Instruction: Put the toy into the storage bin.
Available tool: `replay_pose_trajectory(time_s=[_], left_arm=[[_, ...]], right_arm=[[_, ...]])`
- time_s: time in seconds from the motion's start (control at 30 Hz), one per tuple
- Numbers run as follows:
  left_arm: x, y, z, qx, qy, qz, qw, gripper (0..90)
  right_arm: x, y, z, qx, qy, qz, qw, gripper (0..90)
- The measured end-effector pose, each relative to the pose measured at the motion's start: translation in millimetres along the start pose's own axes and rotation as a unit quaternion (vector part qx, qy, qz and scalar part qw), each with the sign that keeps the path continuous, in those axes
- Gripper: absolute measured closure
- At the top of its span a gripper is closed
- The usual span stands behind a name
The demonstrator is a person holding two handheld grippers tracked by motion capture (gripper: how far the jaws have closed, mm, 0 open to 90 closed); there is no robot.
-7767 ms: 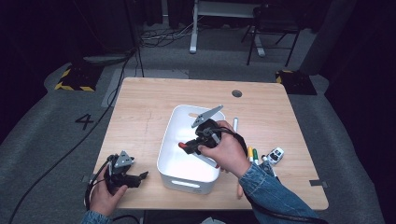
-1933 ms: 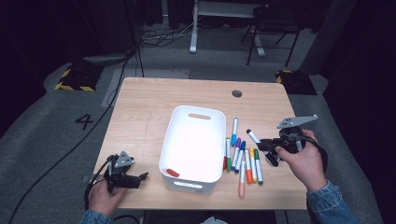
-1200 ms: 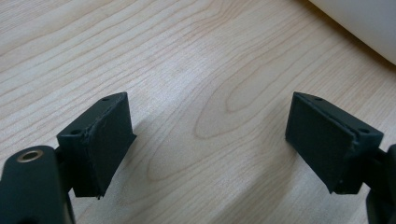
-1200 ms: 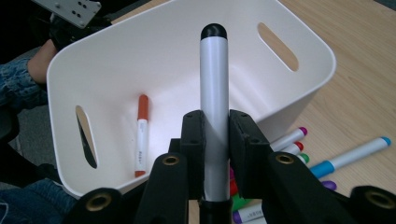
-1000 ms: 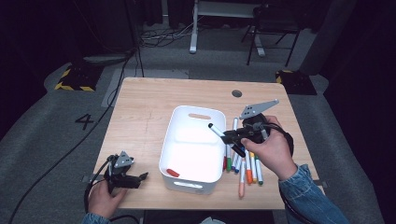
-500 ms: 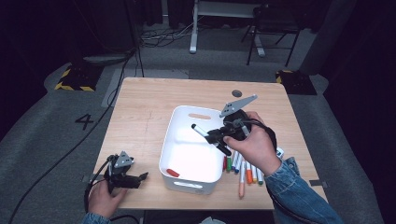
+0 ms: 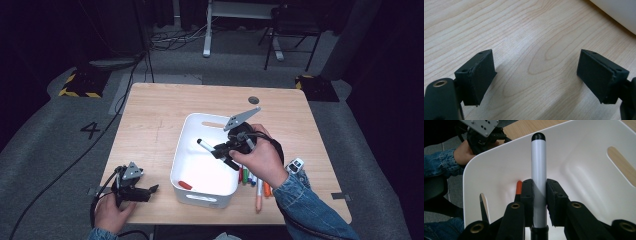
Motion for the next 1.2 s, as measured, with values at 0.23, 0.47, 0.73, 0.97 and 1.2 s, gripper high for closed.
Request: replay_pose_trajectory(time_s=[0.23,0.47,0.73,0.97,1.2], left_arm=[[0.0,0.0,0.0,0.0,0.0,0.0,1.0,15.2],[0.0,0.0,0.0,0.0,0.0,0.0,1.0,15.2],[0.0,0.0,0.0,0.0,0.0,0.0,1.0,15.2],[0.0,-0.1,0.0,0.0,0.0,0.0,1.0,15.2],[0.0,-0.2,0.0,0.001,0.0,-0.001,1.0,15.2]], right_arm=[[6.1,2.5,11.7,-0.004,0.017,-0.005,0.9998,76.7],[12.3,3.4,22.7,-0.008,0.035,-0.004,0.9994,76.8],[19.0,3.8,37.7,-0.014,0.05,-0.022,0.9984,76.8],[27.0,10.3,45.4,-0.014,0.087,-0.002,0.9961,76.8],[29.8,14.0,53.4,-0.012,0.108,-0.011,0.994,76.8]])
Point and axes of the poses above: each handheld gripper's, and its own axes: z roughly forward along the jaws, x roughly out of its underside, y roughly to its left, the point moved 6 cm from there along z, roughly forward along the jaws, and after that the axes turned 2 degrees about y, right-handed, at the moved point
